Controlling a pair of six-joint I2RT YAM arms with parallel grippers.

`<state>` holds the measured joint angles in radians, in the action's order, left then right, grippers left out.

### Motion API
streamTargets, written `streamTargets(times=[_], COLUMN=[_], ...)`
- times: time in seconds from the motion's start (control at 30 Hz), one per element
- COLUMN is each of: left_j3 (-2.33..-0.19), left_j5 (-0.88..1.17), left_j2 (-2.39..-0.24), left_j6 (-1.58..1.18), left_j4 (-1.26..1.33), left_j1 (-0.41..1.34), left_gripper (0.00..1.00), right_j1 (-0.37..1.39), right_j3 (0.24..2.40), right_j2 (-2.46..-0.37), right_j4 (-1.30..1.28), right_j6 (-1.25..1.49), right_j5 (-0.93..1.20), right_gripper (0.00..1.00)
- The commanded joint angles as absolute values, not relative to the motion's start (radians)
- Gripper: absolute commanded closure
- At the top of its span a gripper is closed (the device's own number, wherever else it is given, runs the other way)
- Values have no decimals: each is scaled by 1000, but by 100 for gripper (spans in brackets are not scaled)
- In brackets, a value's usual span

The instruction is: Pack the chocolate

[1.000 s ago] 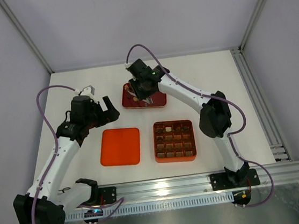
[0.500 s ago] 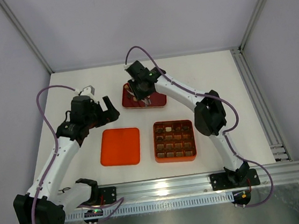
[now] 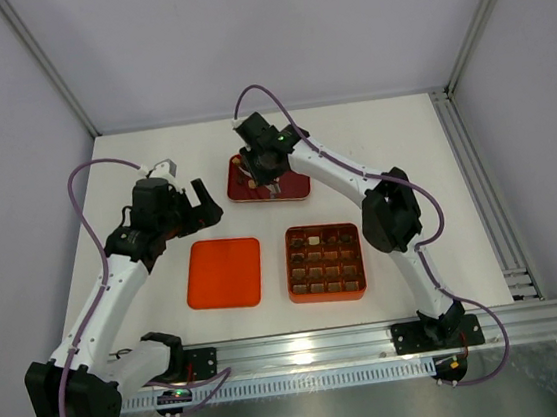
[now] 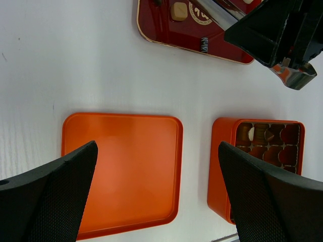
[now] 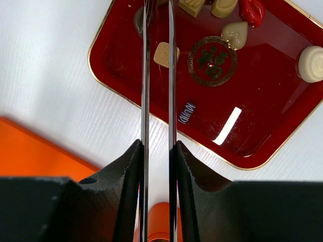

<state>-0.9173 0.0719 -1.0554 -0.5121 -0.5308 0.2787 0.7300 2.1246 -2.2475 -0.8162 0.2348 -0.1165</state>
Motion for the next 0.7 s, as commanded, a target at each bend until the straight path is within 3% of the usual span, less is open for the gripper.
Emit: streamTargets(times=[0.0, 0.67], left_j3=[-913, -914], left_j5=[71, 74], left_j2=[-1045, -1040], left_j6=[-500, -502], left_j4=[-508, -508], left_j1=[276, 276], left_gripper=[0, 0], right_j1=[729, 726], right_j3=[2166, 2034], right_j2=[-2223, -2037], right_j4=[-778, -755], right_j6=[238, 258], right_j5=[-118, -129], right_gripper=[72, 73])
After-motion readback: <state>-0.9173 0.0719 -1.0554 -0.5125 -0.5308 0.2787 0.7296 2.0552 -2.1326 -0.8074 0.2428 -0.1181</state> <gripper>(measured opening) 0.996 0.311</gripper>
